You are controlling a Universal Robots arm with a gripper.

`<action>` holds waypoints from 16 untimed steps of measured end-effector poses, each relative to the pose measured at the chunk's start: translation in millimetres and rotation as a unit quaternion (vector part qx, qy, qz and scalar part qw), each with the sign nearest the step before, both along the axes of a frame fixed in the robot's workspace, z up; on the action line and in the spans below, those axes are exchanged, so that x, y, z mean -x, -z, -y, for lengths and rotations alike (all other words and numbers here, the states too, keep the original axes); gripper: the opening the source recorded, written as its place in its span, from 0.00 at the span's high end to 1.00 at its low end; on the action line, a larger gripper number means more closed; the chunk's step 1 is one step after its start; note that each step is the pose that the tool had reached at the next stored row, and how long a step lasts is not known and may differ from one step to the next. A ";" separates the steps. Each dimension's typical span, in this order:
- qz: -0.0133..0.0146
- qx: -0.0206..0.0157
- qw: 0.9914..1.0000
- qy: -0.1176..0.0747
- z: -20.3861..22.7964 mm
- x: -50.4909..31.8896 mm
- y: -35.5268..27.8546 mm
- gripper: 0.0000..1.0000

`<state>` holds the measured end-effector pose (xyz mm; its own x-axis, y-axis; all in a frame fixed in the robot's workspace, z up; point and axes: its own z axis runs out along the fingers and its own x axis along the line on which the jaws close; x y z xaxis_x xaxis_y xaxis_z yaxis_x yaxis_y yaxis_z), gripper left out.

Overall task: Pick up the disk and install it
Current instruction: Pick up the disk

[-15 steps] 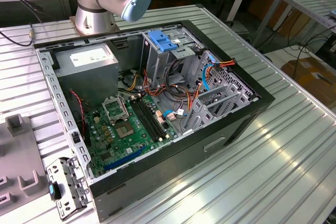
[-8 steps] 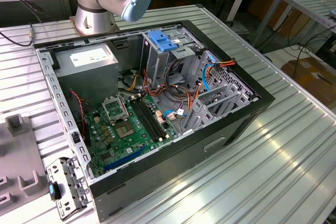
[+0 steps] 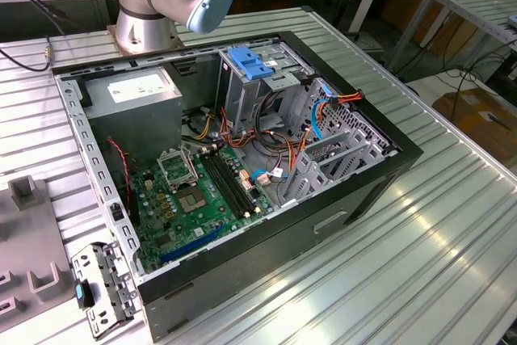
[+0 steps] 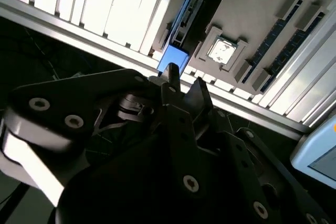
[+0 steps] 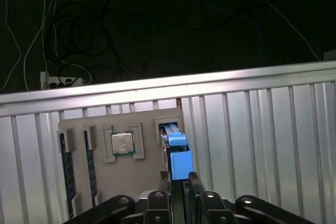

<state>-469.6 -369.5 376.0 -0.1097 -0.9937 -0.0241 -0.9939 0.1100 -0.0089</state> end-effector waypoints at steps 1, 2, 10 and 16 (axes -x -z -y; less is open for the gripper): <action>-0.004 0.000 1.000 0.000 0.0 -1.5 0.2 0.64; -0.007 0.000 1.000 0.000 -0.1 -2.9 0.6 0.58; -0.008 0.000 1.000 0.000 -0.1 -3.7 2.3 0.52; -0.001 0.000 1.000 -0.002 -0.1 2.2 11.7 0.52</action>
